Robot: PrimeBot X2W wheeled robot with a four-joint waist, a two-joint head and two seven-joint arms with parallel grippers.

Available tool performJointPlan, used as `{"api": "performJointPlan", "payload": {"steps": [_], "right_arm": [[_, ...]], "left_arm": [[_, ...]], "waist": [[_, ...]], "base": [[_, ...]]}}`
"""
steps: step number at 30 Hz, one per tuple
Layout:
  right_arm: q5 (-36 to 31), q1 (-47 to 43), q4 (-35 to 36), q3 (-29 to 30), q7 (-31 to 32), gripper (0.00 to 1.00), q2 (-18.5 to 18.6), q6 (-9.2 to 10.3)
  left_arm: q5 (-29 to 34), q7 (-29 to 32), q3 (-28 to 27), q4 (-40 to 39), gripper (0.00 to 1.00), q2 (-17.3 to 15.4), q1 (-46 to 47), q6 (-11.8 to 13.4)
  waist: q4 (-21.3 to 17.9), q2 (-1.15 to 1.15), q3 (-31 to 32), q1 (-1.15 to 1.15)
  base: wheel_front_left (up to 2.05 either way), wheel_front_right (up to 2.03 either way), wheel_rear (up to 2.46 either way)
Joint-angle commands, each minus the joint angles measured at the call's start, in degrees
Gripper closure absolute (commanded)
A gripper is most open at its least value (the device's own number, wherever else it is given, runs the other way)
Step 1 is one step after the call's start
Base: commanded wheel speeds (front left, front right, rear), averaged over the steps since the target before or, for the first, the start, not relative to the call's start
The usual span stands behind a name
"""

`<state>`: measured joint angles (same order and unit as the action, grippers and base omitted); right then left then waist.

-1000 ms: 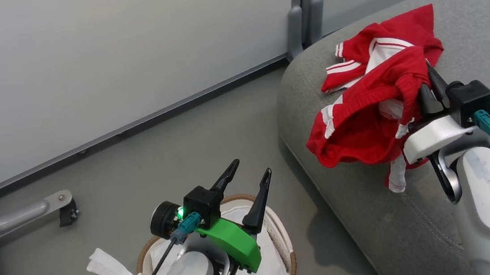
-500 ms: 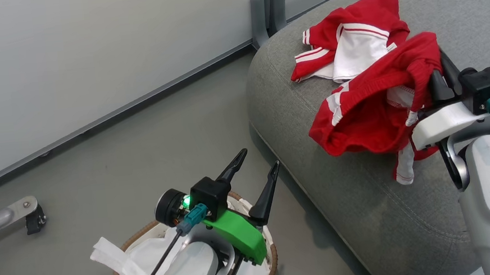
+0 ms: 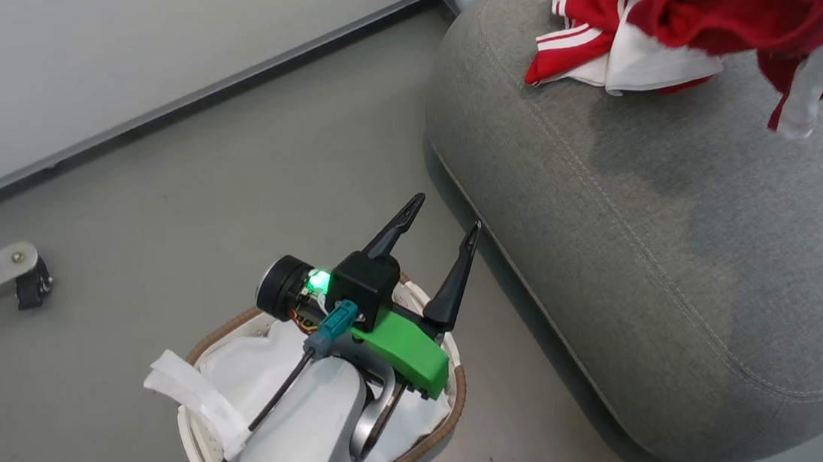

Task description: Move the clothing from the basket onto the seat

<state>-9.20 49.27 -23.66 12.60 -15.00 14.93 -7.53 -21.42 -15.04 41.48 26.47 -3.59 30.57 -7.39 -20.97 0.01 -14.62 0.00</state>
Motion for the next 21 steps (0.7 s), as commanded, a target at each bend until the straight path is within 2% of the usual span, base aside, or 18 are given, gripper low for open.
{"api": "performJointPlan", "payload": {"steps": [1,6,12,14,21], "right_arm": [[-0.2,2.69,-0.78,0.88,-0.28,1.0,1.27,0.08],[0.11,10.68,-3.82,5.08,-0.28,1.0,6.26,0.08],[-1.43,15.48,-6.45,9.13,-0.28,1.0,11.44,0.08],[-1.73,15.24,-7.68,10.13,-0.28,1.0,12.03,0.08],[-2.89,8.93,-11.48,11.45,-0.28,1.0,9.91,0.08]], "left_arm": [[0.44,-0.2,0.08,-0.29,0.0,-0.93,1.72,-0.16],[2.22,-0.2,0.35,-1.4,0.0,-1.77,4.8,-0.15],[3.85,-0.2,0.2,-2.78,0.0,-2.46,7.97,-0.15],[4.31,-0.2,0.42,-2.98,0.0,-2.53,8.58,-0.15],[5.12,-0.2,0.03,-2.88,0.0,-3.11,8.59,-0.16]], "waist": [[2.97,-0.01,-5.98,0.0],[5.36,-0.01,-12.23,0.0],[7.76,-0.01,-19.72,0.0],[8.41,-0.01,-21.22,0.0],[9.61,-0.01,-23.56,0.0]], "base": [[0.0,0.0,0.0],[0.0,0.0,0.0],[0.0,0.0,0.0],[0.0,0.0,0.0],[0.0,0.0,0.0]]}}
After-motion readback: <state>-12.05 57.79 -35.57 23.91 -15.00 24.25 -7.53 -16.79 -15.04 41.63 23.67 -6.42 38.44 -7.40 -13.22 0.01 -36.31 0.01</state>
